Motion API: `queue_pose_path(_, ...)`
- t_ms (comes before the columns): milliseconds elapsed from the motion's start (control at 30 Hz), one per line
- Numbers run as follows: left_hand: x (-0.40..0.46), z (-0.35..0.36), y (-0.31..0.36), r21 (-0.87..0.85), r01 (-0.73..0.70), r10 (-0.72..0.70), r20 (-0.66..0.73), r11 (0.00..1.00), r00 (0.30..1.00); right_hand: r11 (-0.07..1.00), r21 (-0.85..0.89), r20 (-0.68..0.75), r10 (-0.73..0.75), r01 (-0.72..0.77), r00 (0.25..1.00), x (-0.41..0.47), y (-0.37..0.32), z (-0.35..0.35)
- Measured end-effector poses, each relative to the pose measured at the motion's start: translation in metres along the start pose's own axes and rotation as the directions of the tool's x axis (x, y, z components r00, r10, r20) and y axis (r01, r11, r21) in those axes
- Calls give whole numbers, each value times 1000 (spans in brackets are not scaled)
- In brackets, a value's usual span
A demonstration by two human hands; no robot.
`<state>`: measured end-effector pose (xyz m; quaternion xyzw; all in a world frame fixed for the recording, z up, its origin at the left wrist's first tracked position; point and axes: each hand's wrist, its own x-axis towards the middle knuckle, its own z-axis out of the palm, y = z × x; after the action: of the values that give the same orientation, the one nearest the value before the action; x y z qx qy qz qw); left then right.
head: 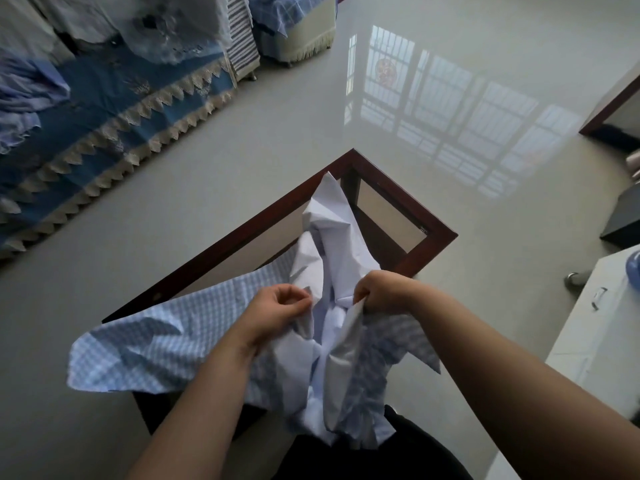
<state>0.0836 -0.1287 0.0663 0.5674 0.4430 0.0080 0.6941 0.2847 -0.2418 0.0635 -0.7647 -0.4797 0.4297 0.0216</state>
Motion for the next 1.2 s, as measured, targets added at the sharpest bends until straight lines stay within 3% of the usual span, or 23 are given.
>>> queue_pose_path(67, -2, 21, -4, -128, 56, -66, -73, 990, 995, 1000, 22, -65, -10, 11, 998, 1, -10, -5)
queue_pose_path(100, -4, 32, -8, -256, 101, -116, -47, 962, 992, 1000, -3, -95, -23, 23, 995, 2, -14, -7)
queue_pose_path(200, -18, 57, -18, -633, 317, -241, 206, 707, 948, 994, -80, -143, -82, 71, 986, 1, -18, -4)
queue_pose_path(267, -21, 70, -24, -778, 370, -329, 221, 508, 918, 995, -73, -144, -83, 73, 986, -3, -19, 5)
queue_pose_path(334, -20, 80, -31, -821, 367, -429, 168, 437, 887, 996, -56, -140, -72, 65, 988, -7, -20, 15)
queue_pose_path(434, -16, 82, -46, -750, 427, -482, 165, 505, 860, 997, -39, -102, -76, 72, 992, -11, -21, 24)
queue_pose_path(500, -16, 80, -46, -668, 380, -429, 100, 640, 898, 996, -31, -86, -83, 81, 993, -15, -22, 28)
queue_pose_path(567, -11, 77, -39, -414, 245, -322, -128, 877, 938, 996, -58, -118, -71, 64, 990, -21, -17, 32)
queue_pose_path(600, -11, 74, -33, -190, 157, -207, -286, 969, 936, 995, -85, -150, -59, 47, 987, -26, -14, 32)
queue_pose_path(634, -14, 71, -25, 49, 78, -53, -378, 996, 924, 994, -100, -172, -47, 30, 984, -31, -10, 31)
queue_pose_path(667, -19, 69, -17, 213, -15, 95, -367, 977, 925, 995, -96, -183, -44, 27, 982, -35, -6, 29)
queue_pose_path(701, -25, 71, -11, 294, -110, 191, -265, 950, 945, 997, -69, -189, -46, 33, 981, -39, -3, 26)
queue_pose_path(767, -40, 81, -3, 407, -224, 249, -7, 885, 969, 998, -13, -203, -64, 63, 977, -47, -2, 19)
queue_pose_path(834, -48, 95, -5, 524, -262, 255, 88, 810, 963, 996, 14, -226, -79, 84, 971, -57, -3, 13)
queue_pose_path(934, -53, 107, -10, 589, -185, 227, 3, 787, 974, 991, 110, -268, -46, 78, 962, -75, 1, 13)
queue_pose_path(1034, -57, 117, -18, 586, -217, 267, 1, 781, 964, 999, -3, -325, -31, 32, 945, -91, 9, 20)
queue_pose_path(1201, -67, 120, -32, 544, -103, 334, -346, 833, 876, 998, -35, -419, 33, -53, 908, -107, 43, 28)
